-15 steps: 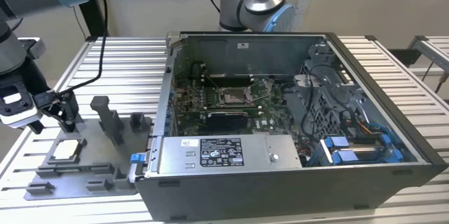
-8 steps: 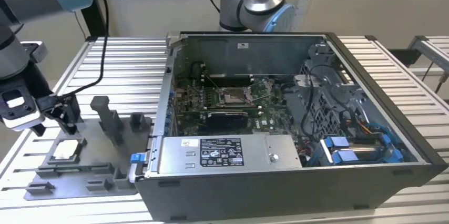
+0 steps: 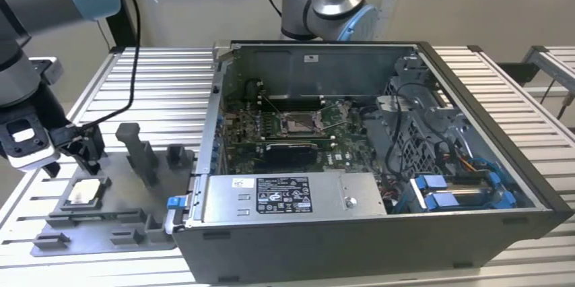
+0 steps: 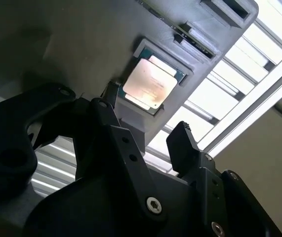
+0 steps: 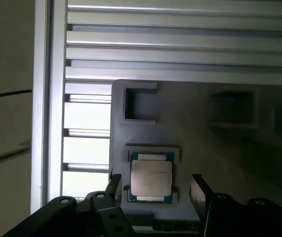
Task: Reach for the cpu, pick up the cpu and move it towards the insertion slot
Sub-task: 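Pick up the cpu and move it towards the insertion slot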
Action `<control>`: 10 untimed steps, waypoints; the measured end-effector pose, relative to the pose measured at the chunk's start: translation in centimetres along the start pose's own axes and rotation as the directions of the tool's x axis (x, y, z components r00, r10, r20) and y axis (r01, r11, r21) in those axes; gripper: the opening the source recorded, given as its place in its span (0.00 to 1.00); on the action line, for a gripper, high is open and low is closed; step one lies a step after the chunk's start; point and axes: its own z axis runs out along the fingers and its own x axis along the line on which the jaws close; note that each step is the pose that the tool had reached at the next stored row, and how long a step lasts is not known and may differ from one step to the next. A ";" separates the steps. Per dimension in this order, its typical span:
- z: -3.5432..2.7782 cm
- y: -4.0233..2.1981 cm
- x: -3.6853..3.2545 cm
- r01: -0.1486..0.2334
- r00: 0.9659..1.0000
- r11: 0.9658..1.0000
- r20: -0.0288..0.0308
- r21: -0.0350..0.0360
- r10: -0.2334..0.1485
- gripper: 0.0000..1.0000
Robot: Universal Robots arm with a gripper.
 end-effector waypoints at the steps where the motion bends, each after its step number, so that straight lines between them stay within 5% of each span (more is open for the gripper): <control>1: 0.07 0.00 0.00 0.000 1.000 1.000 0.000 0.000 0.000 1.00; 10: 0.45 -0.02 0.01 0.000 1.000 1.000 0.000 0.000 0.000 1.00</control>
